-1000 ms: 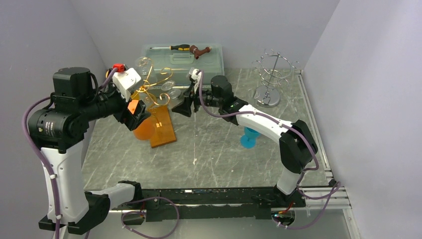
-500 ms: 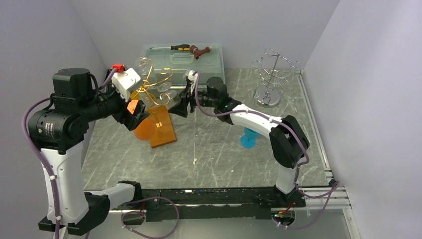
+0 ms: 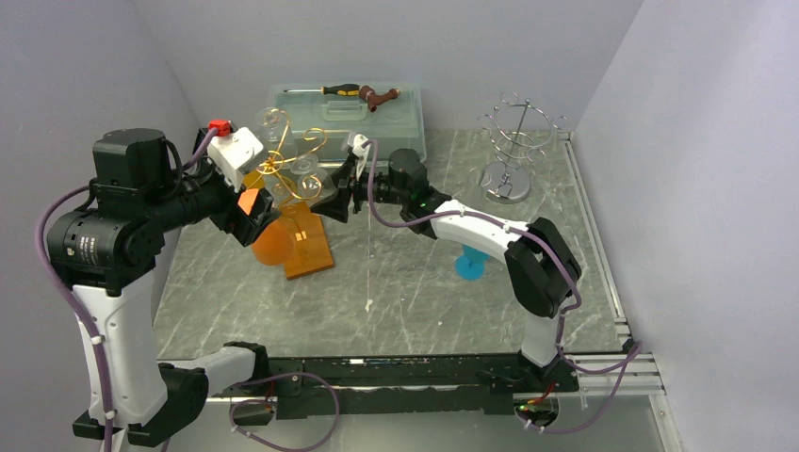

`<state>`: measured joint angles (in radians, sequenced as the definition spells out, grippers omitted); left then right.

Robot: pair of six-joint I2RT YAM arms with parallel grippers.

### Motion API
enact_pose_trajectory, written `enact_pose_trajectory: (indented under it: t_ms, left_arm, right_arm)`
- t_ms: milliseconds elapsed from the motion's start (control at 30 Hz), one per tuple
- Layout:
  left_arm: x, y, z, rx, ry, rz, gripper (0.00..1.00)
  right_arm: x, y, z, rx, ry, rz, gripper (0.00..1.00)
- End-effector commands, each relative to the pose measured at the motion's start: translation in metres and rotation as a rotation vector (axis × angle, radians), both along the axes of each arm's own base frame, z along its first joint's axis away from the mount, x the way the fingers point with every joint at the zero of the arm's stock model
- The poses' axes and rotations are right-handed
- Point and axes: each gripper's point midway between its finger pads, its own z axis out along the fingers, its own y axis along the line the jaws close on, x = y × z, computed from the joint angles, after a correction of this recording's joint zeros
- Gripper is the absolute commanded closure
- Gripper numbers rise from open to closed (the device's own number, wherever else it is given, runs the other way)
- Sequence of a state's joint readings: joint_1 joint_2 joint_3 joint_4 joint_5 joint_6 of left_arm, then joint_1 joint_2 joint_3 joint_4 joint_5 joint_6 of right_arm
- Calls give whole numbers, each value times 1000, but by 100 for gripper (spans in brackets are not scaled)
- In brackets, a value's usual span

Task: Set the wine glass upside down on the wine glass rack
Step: Turn the wine glass upside down at the wine rack.

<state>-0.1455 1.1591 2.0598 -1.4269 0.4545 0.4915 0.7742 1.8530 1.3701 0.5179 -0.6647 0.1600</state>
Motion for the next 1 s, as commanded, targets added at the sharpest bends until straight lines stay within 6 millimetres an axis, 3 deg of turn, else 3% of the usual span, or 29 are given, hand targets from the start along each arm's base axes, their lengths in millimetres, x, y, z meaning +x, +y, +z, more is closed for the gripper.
enact_pose_trajectory:
  t_ms: [0,533,967]
  left_arm:
    - [-2,0,7,-10,-17,9,1]
    - [6,5,2,5,-2,45,1]
    - [16,12,-9,31,28,87,1]
  right_arm:
    - [-7,8,51,134,-150,36,93]
    - [-33,10,54,149,-231,55,96]
    - [-39,1,60,194,-268,31,99]
